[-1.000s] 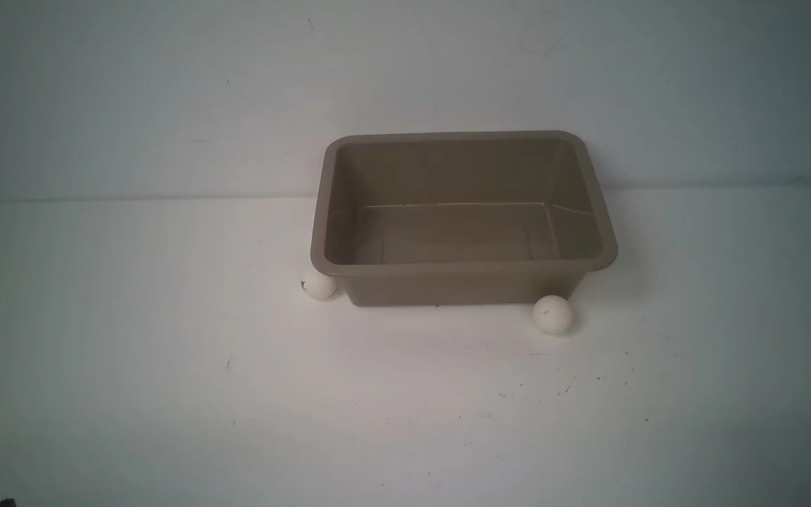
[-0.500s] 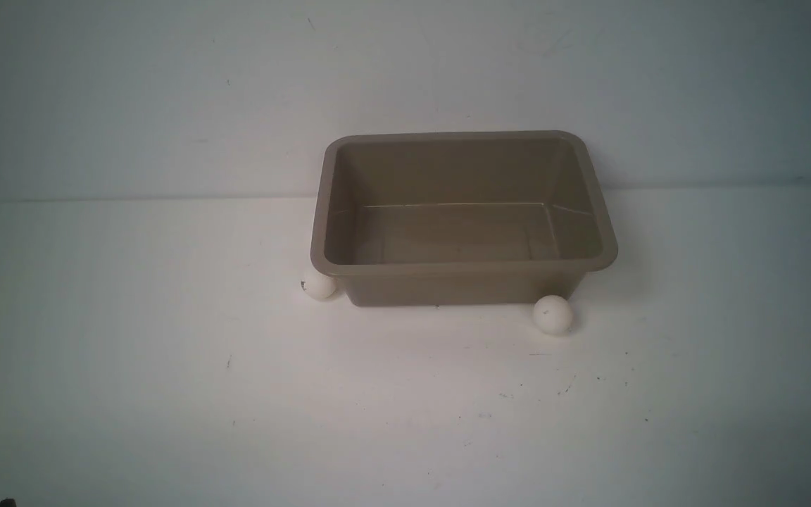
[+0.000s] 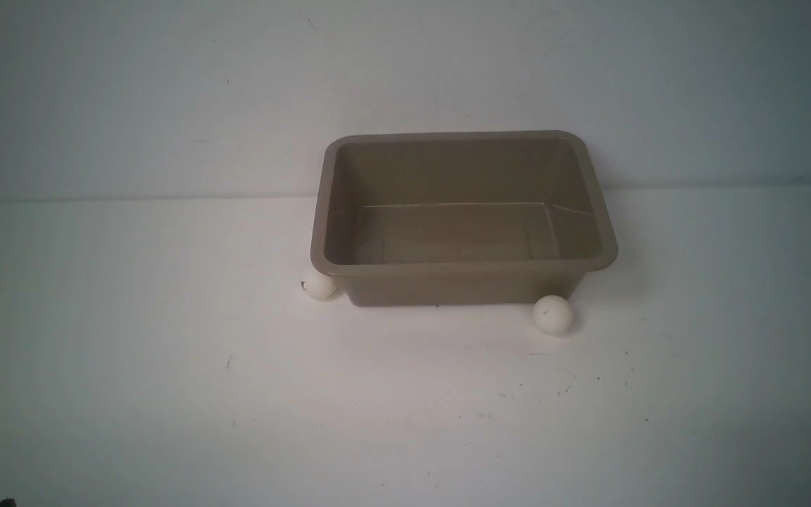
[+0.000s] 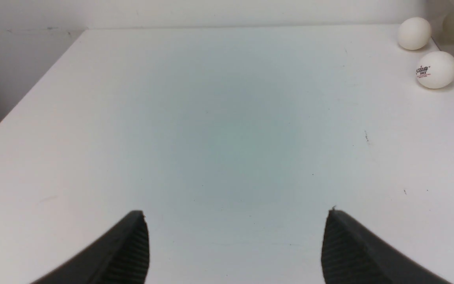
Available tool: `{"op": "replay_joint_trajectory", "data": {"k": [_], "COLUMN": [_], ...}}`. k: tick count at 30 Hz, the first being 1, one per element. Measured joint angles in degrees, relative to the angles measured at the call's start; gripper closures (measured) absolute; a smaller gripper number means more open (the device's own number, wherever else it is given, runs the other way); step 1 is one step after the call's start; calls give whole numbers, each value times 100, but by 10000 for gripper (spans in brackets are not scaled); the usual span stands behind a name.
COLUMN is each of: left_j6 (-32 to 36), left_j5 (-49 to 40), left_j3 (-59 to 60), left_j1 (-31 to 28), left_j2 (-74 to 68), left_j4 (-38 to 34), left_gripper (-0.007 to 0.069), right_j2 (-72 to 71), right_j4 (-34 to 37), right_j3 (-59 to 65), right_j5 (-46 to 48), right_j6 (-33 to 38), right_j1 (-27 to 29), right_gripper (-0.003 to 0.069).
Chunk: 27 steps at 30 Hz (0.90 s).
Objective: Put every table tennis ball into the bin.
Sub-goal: Use the right arm to clamp the table tennis ball closest to it
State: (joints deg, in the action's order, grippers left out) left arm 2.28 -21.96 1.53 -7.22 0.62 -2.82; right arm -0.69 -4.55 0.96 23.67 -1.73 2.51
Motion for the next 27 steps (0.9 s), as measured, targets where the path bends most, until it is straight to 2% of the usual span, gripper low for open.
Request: {"op": "replay_joint_trajectory", "data": {"k": [17, 27], "left_j6": [0, 0], "left_j5": [0, 0], "left_j3": [0, 0], "left_j1": [0, 0], "left_j2": [0, 0], "left_j4": [0, 0], "left_gripper": [94, 94], "right_j2": [0, 0], "right_j4": [-144, 338], "right_j3": [-51, -1862], "right_j5": [5, 168], "right_j6": [-16, -314], "right_j1": [0, 0], "right_gripper": [95, 95]}}
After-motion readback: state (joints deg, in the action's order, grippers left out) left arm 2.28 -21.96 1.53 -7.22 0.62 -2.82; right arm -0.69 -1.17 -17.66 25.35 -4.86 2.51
